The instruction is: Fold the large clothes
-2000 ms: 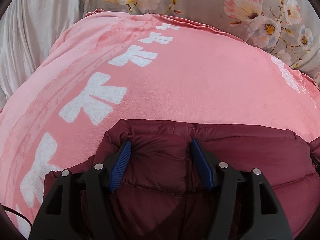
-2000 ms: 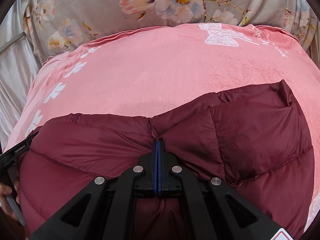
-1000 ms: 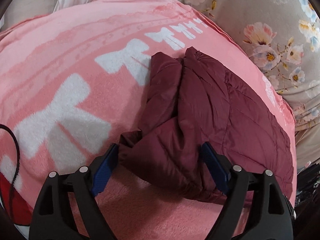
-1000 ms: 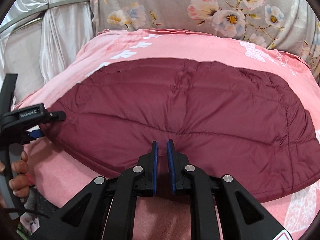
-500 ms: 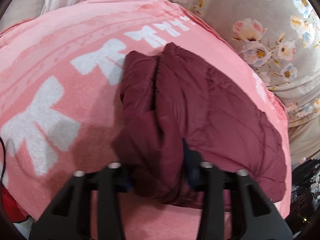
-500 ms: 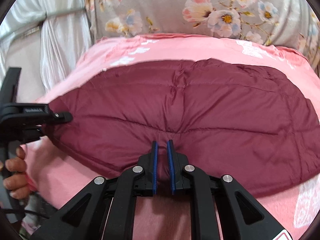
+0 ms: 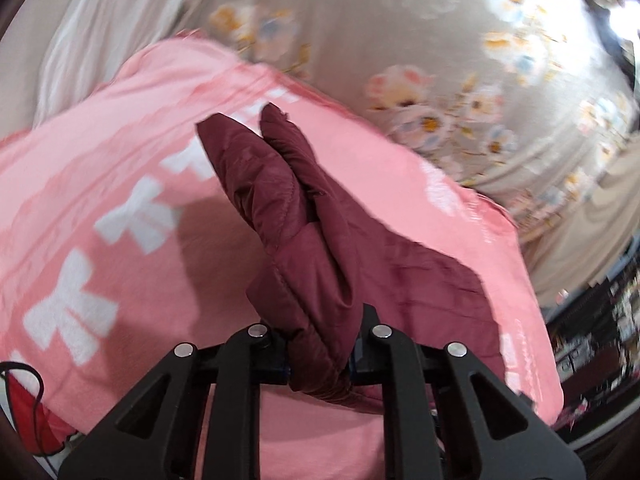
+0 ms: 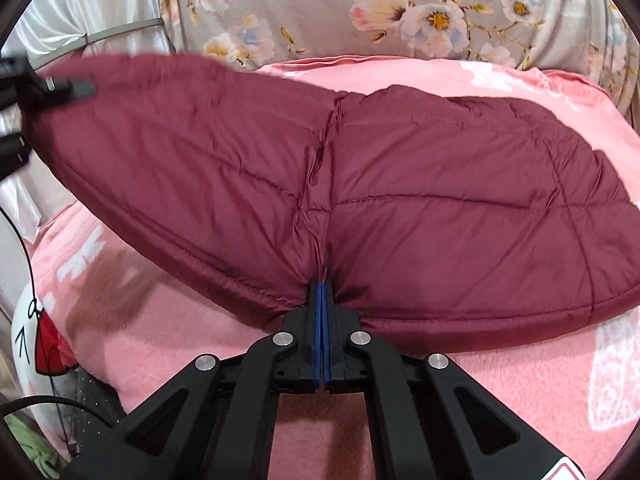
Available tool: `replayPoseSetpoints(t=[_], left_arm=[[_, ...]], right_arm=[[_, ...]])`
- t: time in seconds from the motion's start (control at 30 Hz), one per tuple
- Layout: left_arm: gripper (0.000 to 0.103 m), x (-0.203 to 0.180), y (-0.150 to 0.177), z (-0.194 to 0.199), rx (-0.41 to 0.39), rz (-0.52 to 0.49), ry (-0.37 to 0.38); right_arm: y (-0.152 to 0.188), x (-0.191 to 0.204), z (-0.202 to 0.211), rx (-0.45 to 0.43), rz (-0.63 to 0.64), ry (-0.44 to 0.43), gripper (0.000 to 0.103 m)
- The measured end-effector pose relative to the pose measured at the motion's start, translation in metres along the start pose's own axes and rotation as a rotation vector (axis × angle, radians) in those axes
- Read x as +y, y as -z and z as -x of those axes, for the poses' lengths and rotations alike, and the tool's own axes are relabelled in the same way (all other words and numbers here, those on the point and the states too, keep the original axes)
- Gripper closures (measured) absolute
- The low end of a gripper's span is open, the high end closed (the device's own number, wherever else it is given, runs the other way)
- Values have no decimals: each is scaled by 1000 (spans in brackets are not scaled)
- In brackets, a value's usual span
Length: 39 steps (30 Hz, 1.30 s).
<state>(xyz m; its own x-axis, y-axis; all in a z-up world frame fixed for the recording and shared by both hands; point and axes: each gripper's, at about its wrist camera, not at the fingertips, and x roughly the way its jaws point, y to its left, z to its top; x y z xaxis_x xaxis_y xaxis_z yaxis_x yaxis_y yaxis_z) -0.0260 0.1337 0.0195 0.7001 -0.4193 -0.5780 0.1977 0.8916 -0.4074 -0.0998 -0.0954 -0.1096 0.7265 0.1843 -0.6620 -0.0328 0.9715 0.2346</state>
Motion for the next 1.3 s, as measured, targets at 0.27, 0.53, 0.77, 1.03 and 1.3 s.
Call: replayPoseSetpoints(t=[0.27, 0.53, 0.77, 1.03, 1.3], left_arm=[[88, -90, 5, 3, -7, -212, 142], [89, -188, 25, -50, 82, -392, 251], [89, -253, 59, -121, 211, -475, 251], [90, -287, 119, -182, 336, -566, 186], [90, -300, 153, -206, 355, -618, 139]], right_arm=[[3, -5, -1, -27, -9, -40, 103], [19, -32, 58, -77, -34, -53, 103], [43, -89, 101, -62, -150, 57, 103], [54, -145, 124, -63, -274, 159, 103], [59, -182, 139, -83, -337, 215, 100]])
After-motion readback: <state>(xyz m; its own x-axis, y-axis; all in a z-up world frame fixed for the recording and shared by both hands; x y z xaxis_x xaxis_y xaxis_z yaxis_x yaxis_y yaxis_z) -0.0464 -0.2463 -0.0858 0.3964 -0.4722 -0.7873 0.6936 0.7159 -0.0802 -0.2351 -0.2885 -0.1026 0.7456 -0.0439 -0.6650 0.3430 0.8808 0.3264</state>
